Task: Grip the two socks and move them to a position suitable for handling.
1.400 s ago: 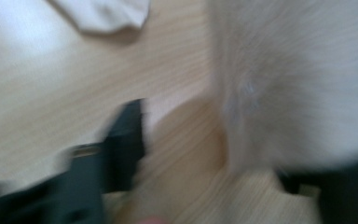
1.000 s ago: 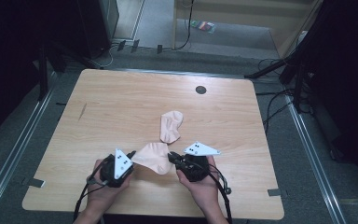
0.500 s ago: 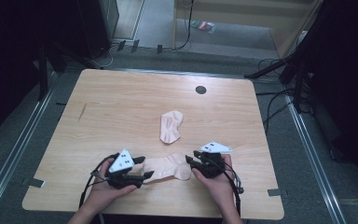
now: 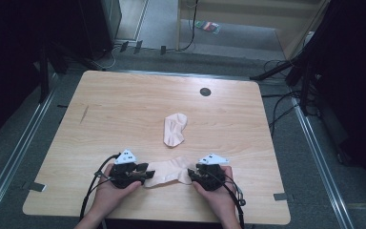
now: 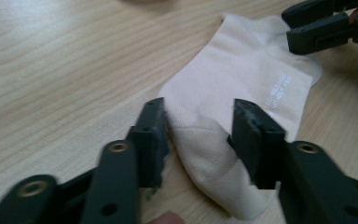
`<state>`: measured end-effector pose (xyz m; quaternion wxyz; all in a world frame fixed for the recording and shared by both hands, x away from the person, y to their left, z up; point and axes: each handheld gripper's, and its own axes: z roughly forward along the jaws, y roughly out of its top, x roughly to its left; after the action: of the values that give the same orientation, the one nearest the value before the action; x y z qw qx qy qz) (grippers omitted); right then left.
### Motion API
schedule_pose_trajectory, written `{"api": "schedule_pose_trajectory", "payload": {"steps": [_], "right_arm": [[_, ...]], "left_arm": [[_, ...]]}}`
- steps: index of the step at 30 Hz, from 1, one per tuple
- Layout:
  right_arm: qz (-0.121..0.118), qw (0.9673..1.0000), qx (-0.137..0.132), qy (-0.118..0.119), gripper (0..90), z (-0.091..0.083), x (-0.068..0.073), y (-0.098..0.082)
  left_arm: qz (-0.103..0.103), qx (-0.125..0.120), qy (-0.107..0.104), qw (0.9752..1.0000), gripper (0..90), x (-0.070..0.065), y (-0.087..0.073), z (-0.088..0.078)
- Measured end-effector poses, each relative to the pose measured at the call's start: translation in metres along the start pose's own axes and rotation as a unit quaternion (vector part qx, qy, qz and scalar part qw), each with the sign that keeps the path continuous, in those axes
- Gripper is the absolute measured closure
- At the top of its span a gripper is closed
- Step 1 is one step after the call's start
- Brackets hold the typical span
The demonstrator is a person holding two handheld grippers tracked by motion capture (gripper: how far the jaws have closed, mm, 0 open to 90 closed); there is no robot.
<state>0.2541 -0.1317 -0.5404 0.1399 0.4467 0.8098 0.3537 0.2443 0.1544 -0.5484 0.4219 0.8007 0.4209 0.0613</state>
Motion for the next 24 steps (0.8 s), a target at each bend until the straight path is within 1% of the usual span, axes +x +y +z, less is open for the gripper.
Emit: {"api": "schedule_pose_trajectory", "payload": {"steps": [1, 2, 3, 4, 5, 6, 7, 8, 9, 10, 11, 12, 13, 15, 16, 17, 18, 19, 20, 21, 22, 23, 24], "right_arm": [[-0.004, 1.0000, 0.002, -0.002, 78.3, 0.000, 0.002, 0.000], [-0.004, 1.0000, 0.002, -0.002, 78.3, 0.000, 0.002, 0.000], [-0.004, 1.0000, 0.000, -0.001, 82.4, 0.000, 0.003, 0.000], [-0.009, 0.9999, 0.001, 0.007, 85.1, 0.000, 0.005, 0.000], [-0.009, 0.9999, 0.001, 0.007, 85.1, 0.000, 0.005, 0.000], [-0.012, 0.9999, 0.002, 0.010, 85.5, 0.000, 0.007, 0.000], [-0.021, 0.9997, 0.001, 0.013, 85.8, 0.000, 0.010, 0.001], [-0.021, 0.9997, 0.001, 0.013, 85.8, 0.000, 0.010, 0.001], [-0.023, 0.9996, 0.003, 0.014, 86.0, 0.001, 0.012, 0.001], [-0.023, 0.9996, 0.003, 0.014, 86.0, 0.001, 0.012, 0.001], [-0.022, 0.9997, 0.004, 0.010, 86.3, 0.001, 0.011, 0.001], [-0.024, 0.9997, 0.003, 0.008, 86.3, 0.001, 0.009, 0.001], [-0.024, 0.9997, 0.003, 0.008, 86.3, 0.001, 0.009, 0.001], [-0.021, 0.9998, 0.003, 0.005, 86.3, -0.001, 0.007, 0.001], [-0.020, 0.9998, 0.002, 0.005, 86.3, -0.001, 0.006, 0.001], [-0.020, 0.9998, 0.002, 0.005, 86.3, -0.001, 0.006, 0.001], [-0.020, 0.9998, 0.002, 0.005, 86.3, -0.001, 0.006, 0.001], [-0.021, 0.9997, 0.004, 0.006, 86.3, 0.000, 0.007, 0.001], [-0.021, 0.9997, 0.004, 0.006, 86.3, 0.000, 0.007, 0.001], [-0.021, 0.9997, 0.004, 0.008, 86.3, 0.000, 0.008, 0.001], [-0.021, 0.9997, 0.004, 0.008, 86.3, 0.000, 0.008, 0.001], [-0.021, 0.9997, 0.004, 0.009, 86.3, -0.001, 0.008, 0.001], [-0.017, 0.9998, 0.004, 0.009, 86.3, -0.001, 0.008, 0.001]], "left_arm": [[0.000, -0.004, 0.001, 1.0000, 81.1, -0.001, 0.001, -0.001], [0.000, -0.004, 0.001, 1.0000, 84.8, -0.001, 0.001, -0.001], [0.000, -0.012, -0.002, 0.9999, 84.8, -0.001, 0.001, -0.003], [-0.003, -0.030, -0.004, 0.9995, 86.4, -0.002, 0.004, -0.008], [-0.003, -0.030, -0.004, 0.9995, 86.4, -0.002, 0.004, -0.008], [-0.004, -0.048, -0.019, 0.9987, 86.4, -0.002, 0.006, -0.012], [0.001, -0.087, -0.059, 0.9944, 84.1, -0.005, 0.010, -0.020], [0.001, -0.087, -0.059, 0.9944, 76.0, -0.005, 0.010, -0.020], [0.002, -0.096, -0.046, 0.9944, 63.7, -0.006, 0.012, -0.023], [-0.007, -0.103, -0.030, 0.9942, 63.7, -0.005, 0.014, -0.025], [-0.022, -0.110, -0.026, 0.9933, 51.8, 0.000, 0.014, -0.027], [-0.036, -0.114, -0.024, 0.9925, 51.0, 0.008, 0.012, -0.029], [-0.051, -0.116, -0.019, 0.9917, 51.0, 0.015, 0.010, -0.030], [-0.079, -0.105, 0.002, 0.9914, 52.6, 0.028, 0.006, -0.031], [-0.096, -0.097, 0.012, 0.9906, 53.4, 0.034, 0.004, -0.031], [-0.106, -0.090, 0.020, 0.9901, 54.5, 0.039, 0.002, -0.031], [-0.113, -0.088, 0.018, 0.9896, 54.5, 0.042, 0.000, -0.031], [-0.108, -0.087, -0.001, 0.9903, 57.8, 0.041, 0.000, -0.030], [-0.108, -0.087, -0.001, 0.9903, 60.1, 0.041, 0.000, -0.030], [-0.077, -0.081, -0.020, 0.9935, 63.7, 0.033, 0.002, -0.028], [-0.077, -0.081, -0.020, 0.9935, 67.2, 0.033, 0.002, -0.028], [-0.042, -0.064, -0.036, 0.9965, 73.1, 0.023, 0.004, -0.024], [-0.042, -0.064, -0.036, 0.9965, 79.7, 0.023, 0.004, -0.024]]}}
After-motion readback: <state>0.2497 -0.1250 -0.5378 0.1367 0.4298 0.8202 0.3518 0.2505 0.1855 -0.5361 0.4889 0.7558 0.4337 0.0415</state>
